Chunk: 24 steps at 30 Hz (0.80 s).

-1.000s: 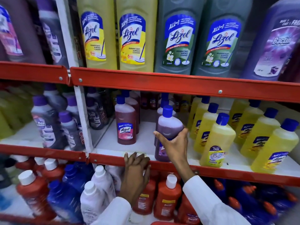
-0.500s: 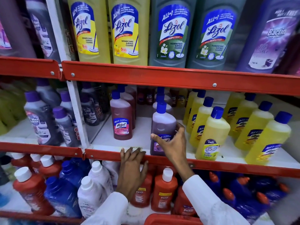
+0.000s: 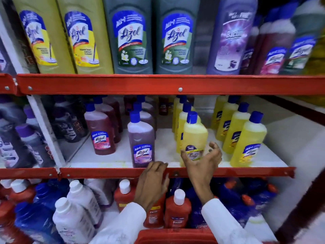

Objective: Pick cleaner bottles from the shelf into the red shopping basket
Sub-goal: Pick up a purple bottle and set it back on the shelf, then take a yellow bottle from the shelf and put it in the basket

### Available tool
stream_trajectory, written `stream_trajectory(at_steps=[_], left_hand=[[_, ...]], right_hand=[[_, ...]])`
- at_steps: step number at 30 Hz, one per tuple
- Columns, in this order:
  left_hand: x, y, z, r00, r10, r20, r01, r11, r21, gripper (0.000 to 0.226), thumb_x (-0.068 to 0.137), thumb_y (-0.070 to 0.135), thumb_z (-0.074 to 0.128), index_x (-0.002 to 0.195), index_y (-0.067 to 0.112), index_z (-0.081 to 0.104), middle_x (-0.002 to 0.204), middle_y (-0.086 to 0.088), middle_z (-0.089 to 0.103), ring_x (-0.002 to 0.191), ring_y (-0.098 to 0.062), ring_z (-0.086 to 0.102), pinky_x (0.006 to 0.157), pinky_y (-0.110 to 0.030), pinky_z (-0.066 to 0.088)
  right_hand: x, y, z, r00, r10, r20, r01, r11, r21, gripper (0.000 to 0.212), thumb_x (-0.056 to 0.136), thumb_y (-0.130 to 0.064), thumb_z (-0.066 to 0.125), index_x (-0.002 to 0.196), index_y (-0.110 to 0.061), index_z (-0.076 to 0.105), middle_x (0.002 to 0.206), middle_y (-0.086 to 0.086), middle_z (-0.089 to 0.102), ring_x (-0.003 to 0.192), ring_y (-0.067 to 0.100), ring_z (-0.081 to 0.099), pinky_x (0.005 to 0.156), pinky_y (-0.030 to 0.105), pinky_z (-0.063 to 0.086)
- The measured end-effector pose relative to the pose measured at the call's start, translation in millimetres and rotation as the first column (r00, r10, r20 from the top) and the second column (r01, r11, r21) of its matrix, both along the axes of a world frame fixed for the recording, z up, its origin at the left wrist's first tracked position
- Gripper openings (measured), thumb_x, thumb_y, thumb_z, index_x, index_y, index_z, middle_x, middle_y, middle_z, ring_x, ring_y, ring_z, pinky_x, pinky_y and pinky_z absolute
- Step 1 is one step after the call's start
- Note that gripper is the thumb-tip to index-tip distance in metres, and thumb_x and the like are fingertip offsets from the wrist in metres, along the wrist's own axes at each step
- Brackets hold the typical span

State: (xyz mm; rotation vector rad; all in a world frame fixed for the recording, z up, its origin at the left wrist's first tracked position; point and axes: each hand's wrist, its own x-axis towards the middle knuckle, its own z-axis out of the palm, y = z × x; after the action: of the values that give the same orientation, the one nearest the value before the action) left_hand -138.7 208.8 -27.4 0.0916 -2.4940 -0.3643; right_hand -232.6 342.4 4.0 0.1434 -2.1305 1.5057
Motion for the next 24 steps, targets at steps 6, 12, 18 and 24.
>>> stream_trajectory(at_steps=[6, 12, 18, 24], left_hand=[[1, 8, -10, 0.998, 0.046, 0.048, -0.048, 0.998, 0.042, 0.042, 0.079, 0.016, 0.06, 0.121, 0.016, 0.061, 0.114, -0.002, 0.068, 0.108, -0.025, 0.057, 0.096, -0.035, 0.048], [0, 17, -5, 0.997, 0.077, 0.031, -0.081, 0.986, 0.146, 0.042, 0.078, 0.011, 0.06, 0.12, 0.014, 0.065, 0.117, -0.005, 0.068, 0.109, -0.022, 0.057, 0.107, -0.043, 0.043], [-3, 18, -6, 0.995, 0.096, 0.023, -0.099, 0.975, 0.197, 0.042, 0.073, 0.011, 0.061, 0.114, 0.015, 0.068, 0.11, -0.005, 0.07, 0.102, -0.025, 0.062, 0.099, -0.039, 0.049], [-3, 18, -7, 0.994, 0.104, 0.024, -0.107, 0.973, 0.207, 0.041, 0.071, 0.013, 0.063, 0.112, 0.015, 0.069, 0.105, -0.004, 0.071, 0.097, -0.025, 0.063, 0.09, -0.035, 0.053]], right_hand=[[-30, -5, 14, 0.97, 0.226, 0.086, -0.228, 0.974, 0.008, 0.094, 0.059, -0.03, 0.091, 0.131, -0.003, 0.037, 0.127, 0.015, 0.052, 0.115, 0.033, 0.056, 0.082, 0.032, 0.049], [-29, 16, 42, 0.957, 0.289, 0.009, -0.286, 0.949, -0.133, 0.089, 0.055, -0.024, 0.092, 0.125, -0.004, 0.042, 0.111, 0.009, 0.058, 0.095, 0.025, 0.057, 0.072, 0.031, 0.046], [-23, 56, 83, 0.583, 0.803, -0.123, -0.736, 0.458, -0.498, 0.06, 0.045, -0.028, 0.077, 0.101, -0.01, 0.066, 0.081, 0.001, 0.069, 0.071, 0.019, 0.066, 0.066, 0.037, 0.053], [-4, 65, 92, -0.196, 0.872, -0.449, -0.615, -0.466, -0.636, 0.075, 0.054, -0.027, 0.071, 0.121, -0.004, 0.047, 0.094, 0.011, 0.052, 0.072, 0.03, 0.055, 0.071, 0.042, 0.034]])
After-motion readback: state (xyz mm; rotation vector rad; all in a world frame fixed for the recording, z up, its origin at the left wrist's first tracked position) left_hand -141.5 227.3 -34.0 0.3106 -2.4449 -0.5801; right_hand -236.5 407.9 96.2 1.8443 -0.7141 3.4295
